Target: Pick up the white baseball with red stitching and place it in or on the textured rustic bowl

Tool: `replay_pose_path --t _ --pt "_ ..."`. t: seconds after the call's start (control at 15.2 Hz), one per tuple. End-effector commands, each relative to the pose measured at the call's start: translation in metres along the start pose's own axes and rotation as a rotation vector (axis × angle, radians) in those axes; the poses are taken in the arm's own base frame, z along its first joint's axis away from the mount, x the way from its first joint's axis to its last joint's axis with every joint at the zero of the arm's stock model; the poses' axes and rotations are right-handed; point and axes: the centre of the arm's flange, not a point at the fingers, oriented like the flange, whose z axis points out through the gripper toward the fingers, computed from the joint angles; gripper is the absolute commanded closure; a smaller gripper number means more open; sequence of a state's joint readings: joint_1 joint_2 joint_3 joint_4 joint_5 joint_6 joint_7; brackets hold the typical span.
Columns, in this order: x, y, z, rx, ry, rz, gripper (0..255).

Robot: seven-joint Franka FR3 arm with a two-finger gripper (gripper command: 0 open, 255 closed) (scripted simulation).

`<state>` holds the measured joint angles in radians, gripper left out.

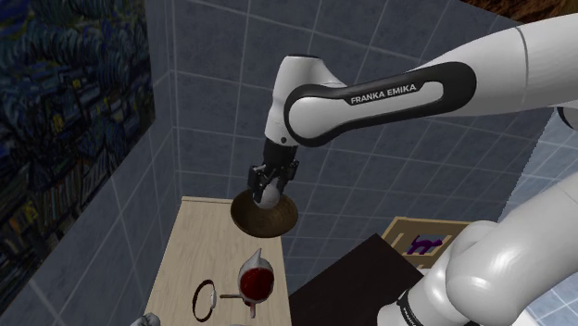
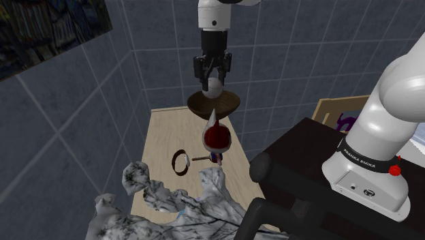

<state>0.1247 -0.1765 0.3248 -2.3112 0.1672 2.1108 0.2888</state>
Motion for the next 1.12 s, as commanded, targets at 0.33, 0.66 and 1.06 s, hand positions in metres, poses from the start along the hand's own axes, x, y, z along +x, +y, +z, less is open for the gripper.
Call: replay_pose_path --t 0.33,0.66,1.06 --pt "0.001 0.000 0.011 0.000 0.001 0.000 255" --pt "0.001 0.000 0.011 0.000 0.001 0.000 0" --pt "0.001 0.000 -0.029 0.000 0.001 0.000 0"
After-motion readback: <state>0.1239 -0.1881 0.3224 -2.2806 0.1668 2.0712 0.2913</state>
